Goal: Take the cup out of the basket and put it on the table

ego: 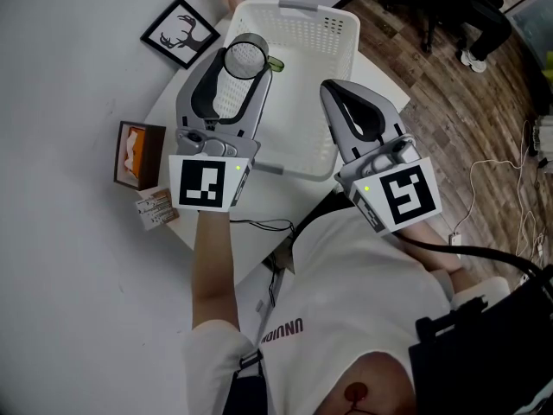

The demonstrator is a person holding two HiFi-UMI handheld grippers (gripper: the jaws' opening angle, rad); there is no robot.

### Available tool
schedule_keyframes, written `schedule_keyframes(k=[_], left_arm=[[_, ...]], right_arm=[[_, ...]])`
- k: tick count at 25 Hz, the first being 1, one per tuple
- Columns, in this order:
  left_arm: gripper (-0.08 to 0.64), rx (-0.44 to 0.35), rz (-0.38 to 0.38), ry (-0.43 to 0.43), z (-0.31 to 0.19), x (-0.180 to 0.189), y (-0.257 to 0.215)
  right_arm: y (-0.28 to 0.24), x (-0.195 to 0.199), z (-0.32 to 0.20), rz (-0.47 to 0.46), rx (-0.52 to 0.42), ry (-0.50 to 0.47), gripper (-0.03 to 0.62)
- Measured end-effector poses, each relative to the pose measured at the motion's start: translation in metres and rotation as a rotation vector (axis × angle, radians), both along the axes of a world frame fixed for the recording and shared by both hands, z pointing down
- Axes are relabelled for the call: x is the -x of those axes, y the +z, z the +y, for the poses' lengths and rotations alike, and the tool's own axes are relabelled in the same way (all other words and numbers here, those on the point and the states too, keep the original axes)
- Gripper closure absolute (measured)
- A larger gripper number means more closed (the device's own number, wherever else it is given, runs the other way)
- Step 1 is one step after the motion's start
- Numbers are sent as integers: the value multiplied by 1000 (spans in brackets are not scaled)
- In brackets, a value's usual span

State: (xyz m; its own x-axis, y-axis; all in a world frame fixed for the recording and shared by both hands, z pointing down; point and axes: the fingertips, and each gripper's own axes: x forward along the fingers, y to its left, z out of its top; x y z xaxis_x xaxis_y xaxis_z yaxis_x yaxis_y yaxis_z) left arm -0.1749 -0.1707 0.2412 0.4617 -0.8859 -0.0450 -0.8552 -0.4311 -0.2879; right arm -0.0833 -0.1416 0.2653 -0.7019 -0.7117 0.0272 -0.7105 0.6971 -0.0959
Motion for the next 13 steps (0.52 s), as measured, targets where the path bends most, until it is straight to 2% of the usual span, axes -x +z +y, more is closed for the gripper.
schedule_keyframes(k=[13], left_arm=[[310, 0, 18, 8, 1, -2, -3]], right_arm=[[0, 2, 0, 2, -1, -3, 574]])
